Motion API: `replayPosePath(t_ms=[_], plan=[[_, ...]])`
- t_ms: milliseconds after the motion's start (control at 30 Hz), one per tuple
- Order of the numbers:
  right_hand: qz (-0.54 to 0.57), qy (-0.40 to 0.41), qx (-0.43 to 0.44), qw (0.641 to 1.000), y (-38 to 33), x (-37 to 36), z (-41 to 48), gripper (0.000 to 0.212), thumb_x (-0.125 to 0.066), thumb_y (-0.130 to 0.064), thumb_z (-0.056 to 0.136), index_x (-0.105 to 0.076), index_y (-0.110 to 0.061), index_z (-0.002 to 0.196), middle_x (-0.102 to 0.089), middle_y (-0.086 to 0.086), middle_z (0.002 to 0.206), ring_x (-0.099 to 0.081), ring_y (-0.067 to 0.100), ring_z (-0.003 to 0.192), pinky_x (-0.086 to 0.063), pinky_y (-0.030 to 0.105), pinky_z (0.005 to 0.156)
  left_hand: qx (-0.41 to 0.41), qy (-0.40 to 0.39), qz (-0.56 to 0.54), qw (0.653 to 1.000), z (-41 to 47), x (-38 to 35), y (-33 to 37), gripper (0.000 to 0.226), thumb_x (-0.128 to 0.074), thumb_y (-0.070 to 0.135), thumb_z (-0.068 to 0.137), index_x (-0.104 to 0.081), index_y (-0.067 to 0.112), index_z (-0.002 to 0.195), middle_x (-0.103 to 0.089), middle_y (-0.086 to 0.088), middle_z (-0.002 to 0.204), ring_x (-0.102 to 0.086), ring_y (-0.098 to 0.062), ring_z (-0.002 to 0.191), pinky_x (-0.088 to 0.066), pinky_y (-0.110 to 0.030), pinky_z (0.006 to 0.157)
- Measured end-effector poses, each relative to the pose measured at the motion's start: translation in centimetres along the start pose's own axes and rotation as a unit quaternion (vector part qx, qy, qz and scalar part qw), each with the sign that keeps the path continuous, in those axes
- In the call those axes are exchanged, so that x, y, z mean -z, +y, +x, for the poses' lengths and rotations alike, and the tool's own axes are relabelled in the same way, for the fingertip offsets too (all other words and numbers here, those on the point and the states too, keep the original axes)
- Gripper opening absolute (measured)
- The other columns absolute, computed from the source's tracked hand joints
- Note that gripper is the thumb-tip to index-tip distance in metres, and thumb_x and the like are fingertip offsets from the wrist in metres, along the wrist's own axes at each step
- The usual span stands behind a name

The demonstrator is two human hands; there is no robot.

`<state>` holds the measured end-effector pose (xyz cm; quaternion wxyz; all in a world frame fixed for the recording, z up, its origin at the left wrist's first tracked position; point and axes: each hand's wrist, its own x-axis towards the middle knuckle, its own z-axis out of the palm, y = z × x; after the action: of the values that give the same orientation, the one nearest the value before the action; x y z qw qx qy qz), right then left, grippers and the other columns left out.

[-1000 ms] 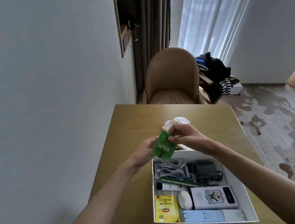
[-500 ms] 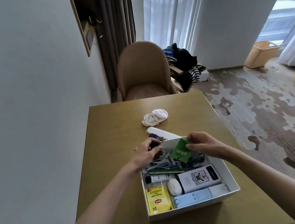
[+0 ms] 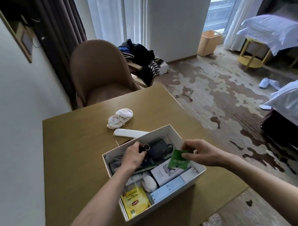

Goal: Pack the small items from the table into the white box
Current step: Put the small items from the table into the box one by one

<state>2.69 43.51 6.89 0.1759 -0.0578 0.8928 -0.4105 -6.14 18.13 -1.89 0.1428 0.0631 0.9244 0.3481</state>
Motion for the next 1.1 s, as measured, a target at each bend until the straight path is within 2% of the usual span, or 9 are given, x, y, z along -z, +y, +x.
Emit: replayPosePath(t_ms=[133, 233, 333, 500, 633, 767, 867, 1000, 1100], plan=[[0.007, -0.006, -0.003, 1.000, 0.4, 0.5, 0.4, 0.006, -0.064, -0.016, 0.091, -0.066, -0.018, 0.096, -0.071, -0.001, 0.093, -0.068, 0.011, 0.087, -0.057, 0.031, 0.079, -0.009, 0.012, 0.003, 1.000, -0.5, 0.4, 0.1, 0.016, -0.060, 0.030, 0.089, -0.057, 0.016, 0.097, -0.067, -0.006, 0.102, -0.061, -0.024, 0.095, -0.050, -0.037, 0.085], [0.042, -0.031, -0.005, 0.999, 0.0, 0.0, 1.8, 0.006, -0.064, -0.019, 0.092, -0.066, -0.015, 0.096, -0.071, 0.008, 0.088, -0.069, 0.019, 0.075, -0.058, 0.031, 0.065, -0.020, 0.012, -0.003, 1.000, -2.0, 1.5, -0.2, 0.015, -0.054, 0.031, 0.092, -0.061, 0.021, 0.101, -0.068, -0.002, 0.101, -0.063, -0.019, 0.094, -0.052, -0.039, 0.085], [0.025, -0.059, 0.019, 0.998, -0.8, -1.9, 3.9, 0.006, -0.063, -0.024, 0.093, -0.064, -0.019, 0.095, -0.071, 0.008, 0.087, -0.065, 0.017, 0.064, -0.054, 0.027, 0.054, -0.037, 0.013, -0.001, 0.999, -4.4, 3.0, -0.8, 0.013, -0.053, 0.028, 0.093, -0.062, 0.025, 0.103, -0.070, 0.001, 0.100, -0.064, -0.014, 0.090, -0.056, -0.037, 0.081], [-0.016, -0.150, 0.053, 0.987, -2.9, -6.8, 6.9, 0.007, -0.061, -0.022, 0.094, -0.061, -0.027, 0.098, -0.069, -0.002, 0.094, -0.068, 0.013, 0.072, -0.054, 0.021, 0.056, -0.032, 0.082, -0.003, 0.996, -8.8, 5.1, -2.4, 0.015, -0.051, 0.021, 0.095, -0.063, 0.019, 0.104, -0.069, -0.001, 0.099, -0.066, -0.011, 0.083, -0.059, -0.030, 0.069], [-0.060, -0.218, 0.094, 0.970, -4.4, -10.4, 8.0, 0.021, -0.060, -0.019, 0.094, -0.064, -0.020, 0.114, -0.068, -0.001, 0.100, -0.066, 0.010, 0.073, -0.056, 0.023, 0.063, 0.001, 0.141, 0.009, 0.990, -12.5, 5.5, -4.0, 0.013, -0.051, 0.021, 0.096, -0.063, 0.023, 0.099, -0.067, 0.005, 0.086, -0.058, 0.001, 0.062, -0.047, -0.014, 0.048], [-0.067, -0.246, 0.123, 0.959, -5.6, -12.9, 8.4, 0.016, -0.066, -0.019, 0.090, -0.066, -0.020, 0.107, -0.064, -0.010, 0.094, -0.063, -0.004, 0.066, -0.049, 0.014, 0.054, 0.040, 0.169, 0.006, 0.985, -15.4, 5.4, -5.3, 0.013, -0.051, 0.024, 0.095, -0.063, 0.027, 0.102, -0.067, 0.012, 0.088, -0.064, -0.002, 0.073, -0.056, -0.023, 0.057], [-0.072, -0.252, 0.117, 0.958, -5.8, -14.2, 8.4, 0.011, -0.070, -0.021, 0.088, -0.063, -0.021, 0.097, -0.067, -0.005, 0.092, -0.064, 0.000, 0.059, -0.050, 0.016, 0.051, 0.055, 0.180, 0.014, 0.982, -16.4, 5.0, -5.6, 0.015, -0.051, 0.024, 0.095, -0.062, 0.028, 0.104, -0.066, 0.014, 0.090, -0.063, 0.003, 0.076, -0.053, -0.017, 0.055], [-0.223, -0.247, 0.161, 0.929, -4.7, -15.4, 7.6, 0.019, -0.068, -0.031, 0.088, -0.059, -0.022, 0.102, -0.065, -0.004, 0.098, -0.064, 0.013, 0.079, -0.057, 0.029, 0.068, 0.058, 0.185, 0.012, 0.981, -16.6, 4.6, -5.2, 0.015, -0.050, 0.026, 0.096, -0.061, 0.028, 0.105, -0.067, 0.012, 0.093, -0.064, -0.001, 0.080, -0.058, -0.027, 0.063], [-0.348, -0.202, 0.250, 0.881, -4.1, -15.1, 7.5, 0.026, -0.061, -0.040, 0.090, -0.055, -0.021, 0.107, -0.061, -0.003, 0.092, -0.058, 0.017, 0.075, -0.047, 0.029, 0.058, 0.047, 0.182, 0.018, 0.982, -16.2, 4.5, -4.5, 0.015, -0.050, 0.027, 0.096, -0.061, 0.026, 0.106, -0.068, 0.007, 0.094, -0.066, -0.006, 0.080, -0.060, -0.032, 0.065]])
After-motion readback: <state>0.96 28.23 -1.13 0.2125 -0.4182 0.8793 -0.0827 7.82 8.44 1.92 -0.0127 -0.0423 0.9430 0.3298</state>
